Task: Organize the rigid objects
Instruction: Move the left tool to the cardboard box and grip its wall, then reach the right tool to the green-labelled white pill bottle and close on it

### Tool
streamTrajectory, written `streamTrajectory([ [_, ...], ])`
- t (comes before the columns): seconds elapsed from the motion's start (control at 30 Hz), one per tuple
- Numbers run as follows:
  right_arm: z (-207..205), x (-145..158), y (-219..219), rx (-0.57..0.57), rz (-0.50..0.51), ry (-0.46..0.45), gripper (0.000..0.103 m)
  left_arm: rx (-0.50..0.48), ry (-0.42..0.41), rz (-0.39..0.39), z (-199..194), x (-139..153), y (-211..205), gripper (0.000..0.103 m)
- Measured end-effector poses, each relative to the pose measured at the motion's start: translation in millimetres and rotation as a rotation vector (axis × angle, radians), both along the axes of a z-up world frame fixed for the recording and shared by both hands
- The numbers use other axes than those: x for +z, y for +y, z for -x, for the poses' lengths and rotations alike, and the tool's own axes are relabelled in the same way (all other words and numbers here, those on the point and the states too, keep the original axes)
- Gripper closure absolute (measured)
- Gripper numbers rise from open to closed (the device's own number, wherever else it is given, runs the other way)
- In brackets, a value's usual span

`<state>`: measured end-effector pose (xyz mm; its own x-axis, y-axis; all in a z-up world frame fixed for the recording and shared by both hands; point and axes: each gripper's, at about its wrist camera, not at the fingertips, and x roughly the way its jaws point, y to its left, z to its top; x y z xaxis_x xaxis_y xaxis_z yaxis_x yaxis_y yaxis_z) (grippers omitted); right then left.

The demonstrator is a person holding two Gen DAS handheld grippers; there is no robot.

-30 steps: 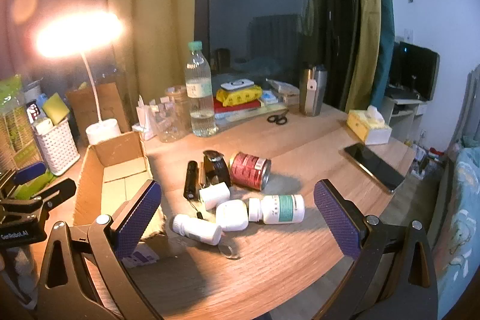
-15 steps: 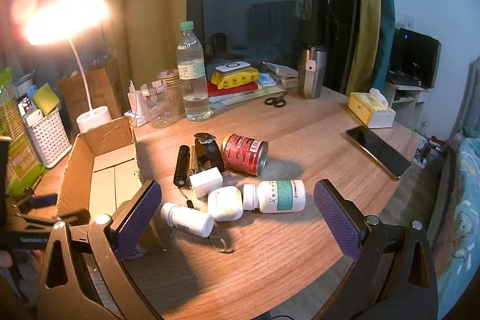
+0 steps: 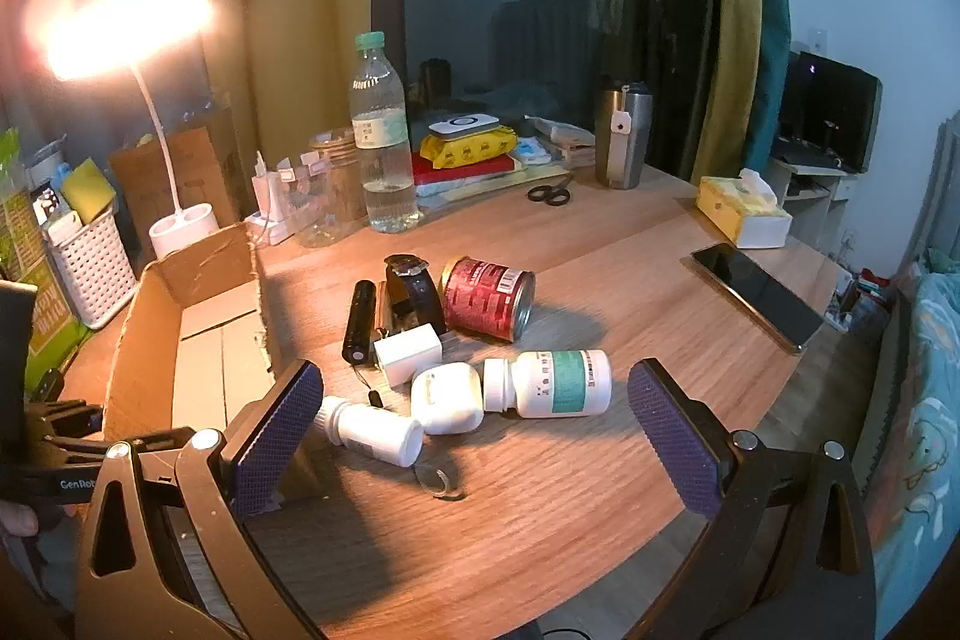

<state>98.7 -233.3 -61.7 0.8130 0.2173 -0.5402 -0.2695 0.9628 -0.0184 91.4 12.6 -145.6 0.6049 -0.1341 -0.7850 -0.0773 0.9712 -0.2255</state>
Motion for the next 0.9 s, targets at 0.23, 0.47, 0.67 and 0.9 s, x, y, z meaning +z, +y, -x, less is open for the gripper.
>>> streamTrajectory([
  [0.23, -1, -4, 8, 0.012, 0.016, 0.007, 0.000, -0.034, -0.028, -0.053, -3, 8, 6, 0.065],
  [0.47, -5, -9, 18, 0.022, 0.051, 0.020, 0.000, -0.079, -0.101, -0.026, -11, 5, 21, 0.067],
  [0.67, -9, -1, 17, 0.007, 0.073, -0.016, 0.000, -0.054, -0.170, 0.025, -7, 1, 29, 0.067],
  [0.9, -25, -14, 11, -0.012, 0.074, 0.010, 0.000, -0.026, -0.167, 0.062, -8, -1, 33, 0.067],
])
